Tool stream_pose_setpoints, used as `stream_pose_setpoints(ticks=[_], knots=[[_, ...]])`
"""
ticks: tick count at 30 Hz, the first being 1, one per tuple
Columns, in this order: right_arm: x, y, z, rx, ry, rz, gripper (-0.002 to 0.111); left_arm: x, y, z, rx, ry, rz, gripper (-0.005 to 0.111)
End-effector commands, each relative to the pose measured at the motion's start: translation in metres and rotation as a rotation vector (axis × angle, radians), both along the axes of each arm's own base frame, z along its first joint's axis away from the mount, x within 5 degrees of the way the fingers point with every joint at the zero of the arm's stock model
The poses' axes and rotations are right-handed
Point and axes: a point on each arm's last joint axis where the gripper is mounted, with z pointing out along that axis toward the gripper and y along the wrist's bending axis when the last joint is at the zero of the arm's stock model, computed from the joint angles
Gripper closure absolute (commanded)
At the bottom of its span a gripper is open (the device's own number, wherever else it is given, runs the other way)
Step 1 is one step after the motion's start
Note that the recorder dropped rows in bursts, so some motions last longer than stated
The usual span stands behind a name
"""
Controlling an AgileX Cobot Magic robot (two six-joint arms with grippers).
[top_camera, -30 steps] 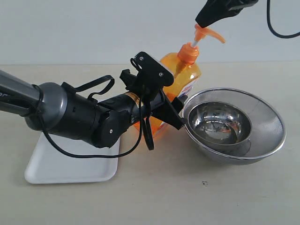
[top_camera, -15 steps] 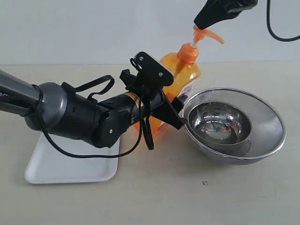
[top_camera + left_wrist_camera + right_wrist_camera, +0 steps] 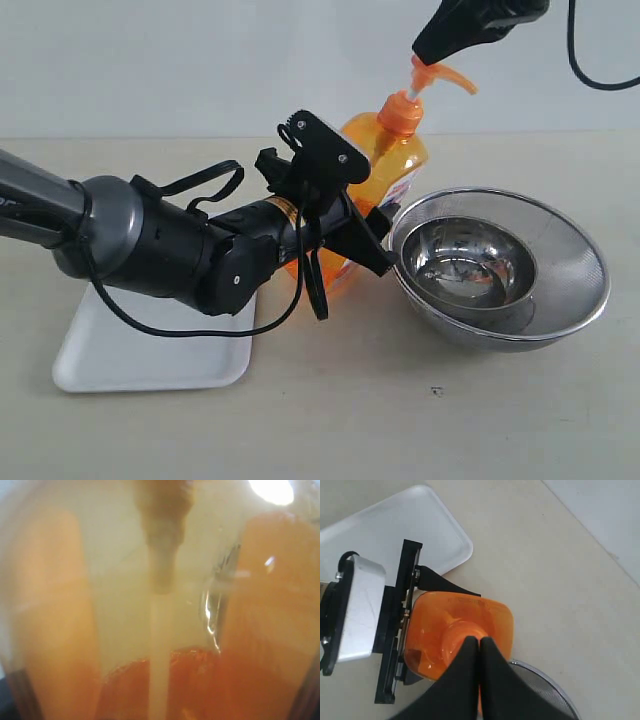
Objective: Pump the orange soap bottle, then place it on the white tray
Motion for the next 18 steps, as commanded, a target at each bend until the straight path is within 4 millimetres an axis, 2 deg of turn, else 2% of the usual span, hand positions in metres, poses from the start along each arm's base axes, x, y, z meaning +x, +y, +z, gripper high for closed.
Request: stream_pose_setpoints(ticks=[1, 18], knots=[[-0.0036, -0.0001, -0.0454, -0.118, 0.197, 0.078, 0.108, 0.0028, -0.0038, 0.0176, -0.065, -0.106, -0.002, 0.102], [-0.0048, -0.0002, -0.0493, -0.120, 0.210, 0.081, 0.108, 0.0028, -0.0038, 0.0178, -0.066, -0.108, -0.001, 0.102]])
